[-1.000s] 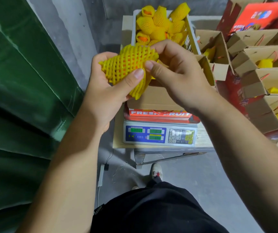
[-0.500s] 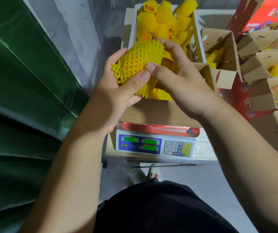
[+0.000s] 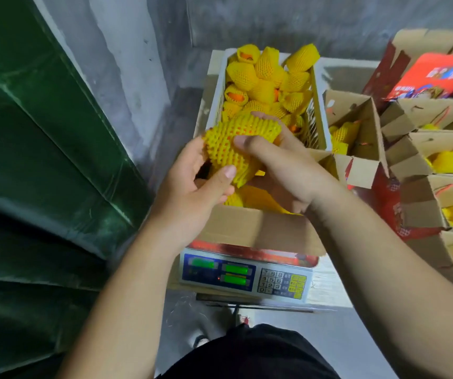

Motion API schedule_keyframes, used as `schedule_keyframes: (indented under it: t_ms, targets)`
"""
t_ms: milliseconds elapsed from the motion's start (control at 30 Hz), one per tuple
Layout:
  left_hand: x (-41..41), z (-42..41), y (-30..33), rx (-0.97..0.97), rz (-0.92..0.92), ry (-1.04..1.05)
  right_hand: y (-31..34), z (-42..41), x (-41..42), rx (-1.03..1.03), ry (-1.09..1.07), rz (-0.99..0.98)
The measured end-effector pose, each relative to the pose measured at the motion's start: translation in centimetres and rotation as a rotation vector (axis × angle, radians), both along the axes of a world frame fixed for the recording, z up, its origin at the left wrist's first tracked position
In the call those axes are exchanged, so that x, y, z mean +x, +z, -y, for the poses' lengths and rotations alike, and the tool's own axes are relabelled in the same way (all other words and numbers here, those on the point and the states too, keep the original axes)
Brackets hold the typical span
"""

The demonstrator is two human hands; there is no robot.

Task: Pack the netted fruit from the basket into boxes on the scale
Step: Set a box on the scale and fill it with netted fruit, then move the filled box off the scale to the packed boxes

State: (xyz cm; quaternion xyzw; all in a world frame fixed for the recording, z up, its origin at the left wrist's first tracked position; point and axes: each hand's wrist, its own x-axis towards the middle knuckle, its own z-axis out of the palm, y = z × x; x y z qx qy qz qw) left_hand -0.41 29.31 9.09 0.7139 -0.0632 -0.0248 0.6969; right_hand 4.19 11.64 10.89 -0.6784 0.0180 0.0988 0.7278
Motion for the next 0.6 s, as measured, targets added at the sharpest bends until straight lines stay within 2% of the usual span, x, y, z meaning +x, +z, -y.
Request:
schedule_keyframes:
  t_ms: [100,167,233,300,433,533,600]
  targets:
    - [1.2,-0.2,0.0,0.188,0.032,0.126,0.8,3.3,5.7,-0.081,-0.142,0.076]
    - [1.9,-0.6,-0.3,0.333,0.030,0.199,1.3,5.8,9.4,-0.336,-0.198,0.124]
    - [2.6,-1.4,-1.4,0.387,-0.005,0.259,1.1,8.3,11.6,-0.674,-0.106,0.110]
    - [3.1,-2.3,-2.4,0.411,-0.051,0.277,0.1,10.4,12.1,-0.834,-0.080,0.154]
    - [3.9,-3.1,-3.9,0.363,-0.184,0.312,-2.5,12.5,7.7,-0.606,-0.274,0.221]
    - [4.4,-2.9,-4.3,0.373,-0.290,0.289,-4.0,13.5,2.7,-0.633,-0.522,0.285]
    - [4.7,-2.7,-4.4,0.352,-0.344,0.250,-4.1,13.7,0.2,-0.709,-0.506,0.271]
